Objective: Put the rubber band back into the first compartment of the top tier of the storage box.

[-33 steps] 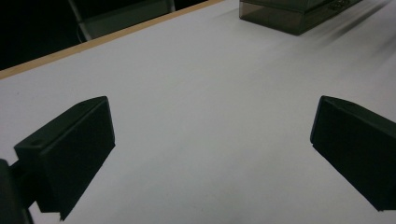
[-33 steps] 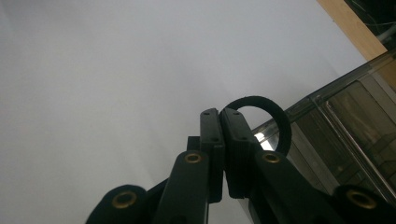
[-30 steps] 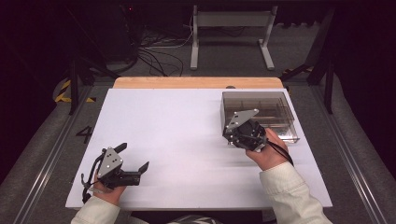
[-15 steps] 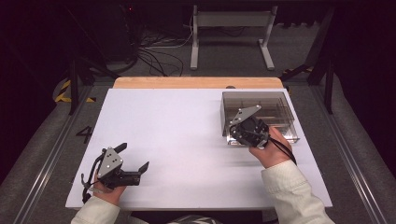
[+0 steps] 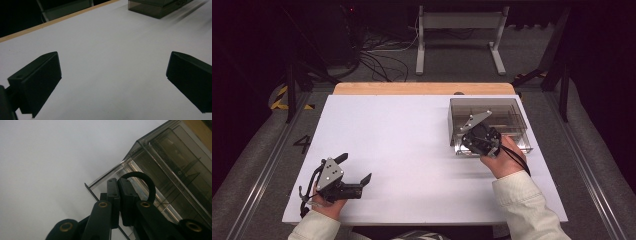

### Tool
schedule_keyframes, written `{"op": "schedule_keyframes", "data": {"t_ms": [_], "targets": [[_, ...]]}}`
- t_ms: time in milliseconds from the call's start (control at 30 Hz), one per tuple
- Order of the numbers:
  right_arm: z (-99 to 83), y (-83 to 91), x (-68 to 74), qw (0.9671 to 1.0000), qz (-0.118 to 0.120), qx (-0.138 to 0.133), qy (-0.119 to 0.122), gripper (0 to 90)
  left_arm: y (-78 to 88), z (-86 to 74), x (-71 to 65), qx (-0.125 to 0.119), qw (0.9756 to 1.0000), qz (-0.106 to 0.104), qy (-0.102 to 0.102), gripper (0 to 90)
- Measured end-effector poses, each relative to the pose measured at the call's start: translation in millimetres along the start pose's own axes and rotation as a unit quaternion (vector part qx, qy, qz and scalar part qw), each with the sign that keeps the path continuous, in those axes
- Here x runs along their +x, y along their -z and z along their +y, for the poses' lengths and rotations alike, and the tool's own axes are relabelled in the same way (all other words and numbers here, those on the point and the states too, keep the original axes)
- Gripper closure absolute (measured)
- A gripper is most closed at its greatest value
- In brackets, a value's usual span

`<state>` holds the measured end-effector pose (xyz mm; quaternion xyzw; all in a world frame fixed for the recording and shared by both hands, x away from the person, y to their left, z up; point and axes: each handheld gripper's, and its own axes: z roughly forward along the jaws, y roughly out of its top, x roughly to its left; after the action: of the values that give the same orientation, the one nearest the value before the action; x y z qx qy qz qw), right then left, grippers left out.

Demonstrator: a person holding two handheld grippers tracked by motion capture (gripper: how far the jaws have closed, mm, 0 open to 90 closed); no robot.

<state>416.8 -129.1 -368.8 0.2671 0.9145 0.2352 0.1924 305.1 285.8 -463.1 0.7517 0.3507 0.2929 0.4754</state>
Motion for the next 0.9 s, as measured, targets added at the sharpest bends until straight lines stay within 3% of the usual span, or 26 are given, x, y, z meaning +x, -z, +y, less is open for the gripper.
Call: {"op": "schedule_keyframes", "data": {"t_ms": [267,367,533,767,900], "targets": [[-1.3,-2.6,-2.2,0.9999,0.001,0.007,-0.01,86.5,0.0,0.0,0.1,0.0,1.0,0.0,0.0,0.6],[-1.3,-2.8,-2.6,0.9999,0.0,0.003,-0.01,79.9,-0.1,0.0,0.1,0.0,1.0,0.0,0.0,0.6],[-1.4,-0.5,-2.4,0.9999,-0.006,-0.007,-0.009,79.3,-0.2,-0.2,0.2,0.001,1.0,0.0,0.001,0.6],[-4.2,9.3,-1.8,0.9993,-0.013,-0.032,-0.016,89.6,-0.1,-0.1,0.1,0.001,1.0,0.001,-0.001,0.6],[-7.5,15.0,-1.9,0.9989,-0.018,-0.039,-0.02,89.7,-0.4,-0.3,0.2,0.001,1.0,0.001,0.0,0.6]]}}
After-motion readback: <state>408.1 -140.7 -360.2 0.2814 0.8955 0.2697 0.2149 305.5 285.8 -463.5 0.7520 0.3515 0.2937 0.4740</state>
